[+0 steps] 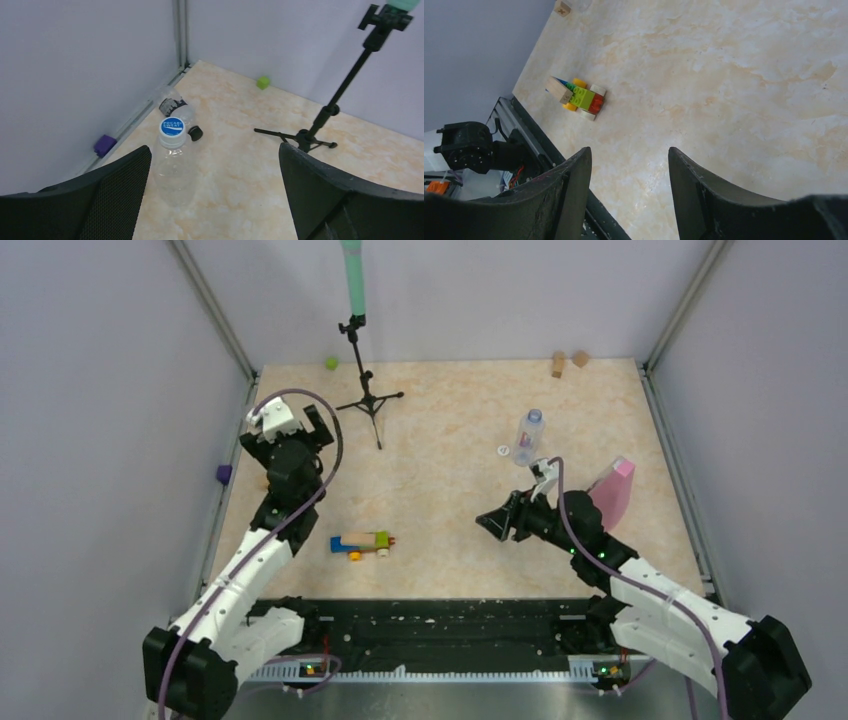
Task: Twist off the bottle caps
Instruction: Pick up the plastic bottle at the center of the board.
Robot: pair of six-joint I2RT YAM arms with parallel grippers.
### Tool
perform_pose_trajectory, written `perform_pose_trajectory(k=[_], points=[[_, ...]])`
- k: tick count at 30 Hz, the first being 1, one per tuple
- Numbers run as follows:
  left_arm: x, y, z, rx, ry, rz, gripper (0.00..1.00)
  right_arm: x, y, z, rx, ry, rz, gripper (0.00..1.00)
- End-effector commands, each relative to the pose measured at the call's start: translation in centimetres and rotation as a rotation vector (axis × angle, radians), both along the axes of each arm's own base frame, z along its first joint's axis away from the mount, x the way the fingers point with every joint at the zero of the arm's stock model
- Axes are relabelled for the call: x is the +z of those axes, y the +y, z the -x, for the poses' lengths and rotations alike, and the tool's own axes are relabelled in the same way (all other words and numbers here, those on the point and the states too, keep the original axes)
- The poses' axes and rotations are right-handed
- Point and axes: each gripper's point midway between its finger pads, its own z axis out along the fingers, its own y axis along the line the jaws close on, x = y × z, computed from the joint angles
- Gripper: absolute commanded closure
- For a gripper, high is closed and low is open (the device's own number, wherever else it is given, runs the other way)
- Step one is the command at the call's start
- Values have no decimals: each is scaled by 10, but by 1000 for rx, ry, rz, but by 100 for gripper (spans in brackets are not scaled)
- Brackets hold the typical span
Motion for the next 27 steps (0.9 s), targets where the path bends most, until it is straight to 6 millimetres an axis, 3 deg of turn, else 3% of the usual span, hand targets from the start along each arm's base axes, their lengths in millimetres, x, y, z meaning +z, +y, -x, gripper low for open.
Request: perform_pose_trajectory(k=[1, 10, 13, 17, 25, 27], points=[[8, 26, -8, 93, 49, -39, 3, 13, 2, 1, 0, -34, -38, 44], [-21, 64, -39, 105, 158, 20, 4, 11, 3, 1, -6, -14, -42, 44], [-22, 75, -44, 131, 148, 34, 5, 10, 3, 1, -7, -10, -38, 44], [-24, 82, -52, 124, 142, 4, 6, 8, 3, 1, -7, -5, -34, 44], [-51, 95, -68, 118, 157, 18, 10, 3, 5, 0, -7, 10, -38, 44], [-55, 94, -71, 109, 146, 13, 16, 3, 6, -1, -3, 15, -36, 44]])
